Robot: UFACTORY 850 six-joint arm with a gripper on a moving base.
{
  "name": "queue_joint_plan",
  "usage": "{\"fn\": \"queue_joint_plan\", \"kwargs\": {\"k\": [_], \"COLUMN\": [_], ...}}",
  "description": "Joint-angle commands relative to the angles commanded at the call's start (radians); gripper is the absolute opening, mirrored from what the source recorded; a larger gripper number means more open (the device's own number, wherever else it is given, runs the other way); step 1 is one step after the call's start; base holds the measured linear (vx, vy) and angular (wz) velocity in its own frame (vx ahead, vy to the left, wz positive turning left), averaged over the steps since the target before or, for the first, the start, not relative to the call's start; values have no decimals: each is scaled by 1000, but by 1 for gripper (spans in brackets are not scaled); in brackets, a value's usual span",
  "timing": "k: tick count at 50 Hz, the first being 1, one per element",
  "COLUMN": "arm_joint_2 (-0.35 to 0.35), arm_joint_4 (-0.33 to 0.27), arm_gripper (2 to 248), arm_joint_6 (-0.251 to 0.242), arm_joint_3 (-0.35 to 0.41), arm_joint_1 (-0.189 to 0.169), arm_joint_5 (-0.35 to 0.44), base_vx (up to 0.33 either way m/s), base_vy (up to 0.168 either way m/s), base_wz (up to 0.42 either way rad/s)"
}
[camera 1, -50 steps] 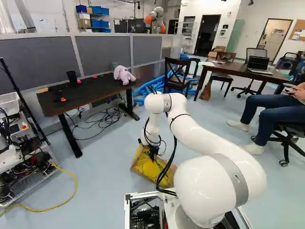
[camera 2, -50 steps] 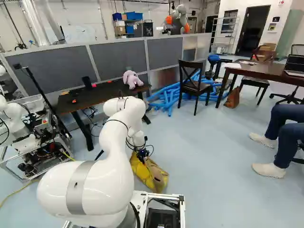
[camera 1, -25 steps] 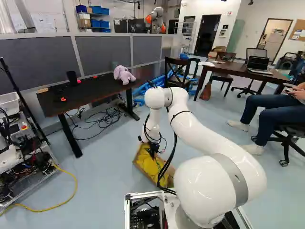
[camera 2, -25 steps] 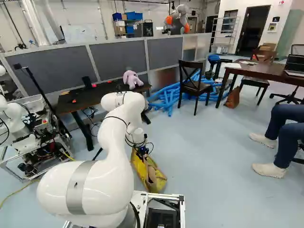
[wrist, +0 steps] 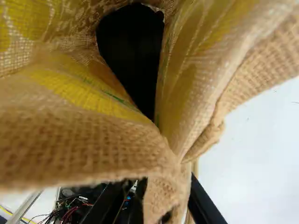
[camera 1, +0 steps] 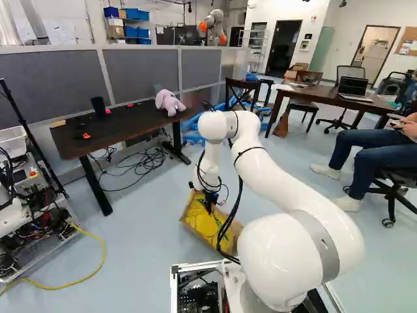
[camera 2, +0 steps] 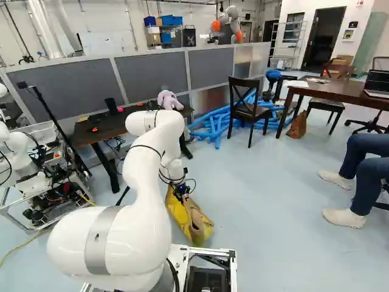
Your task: Pick up the bag on the ground and place it on the table
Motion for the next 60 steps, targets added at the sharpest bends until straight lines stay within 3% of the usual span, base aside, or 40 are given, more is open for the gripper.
{"fn": "queue_joint_plan", "kwargs": {"k": [27, 60], "arm_joint_2": [104, 243], "arm_joint_4": [0, 0], "arm_gripper": [21, 21], "arm_joint_6": [0, 0], "arm_joint_3": [91, 239], "arm_joint_1": [2, 60], "arm_joint_5": [0, 13], "base_vx": [0, 0], "base_vy": [0, 0], "base_wz": [0, 0]}}
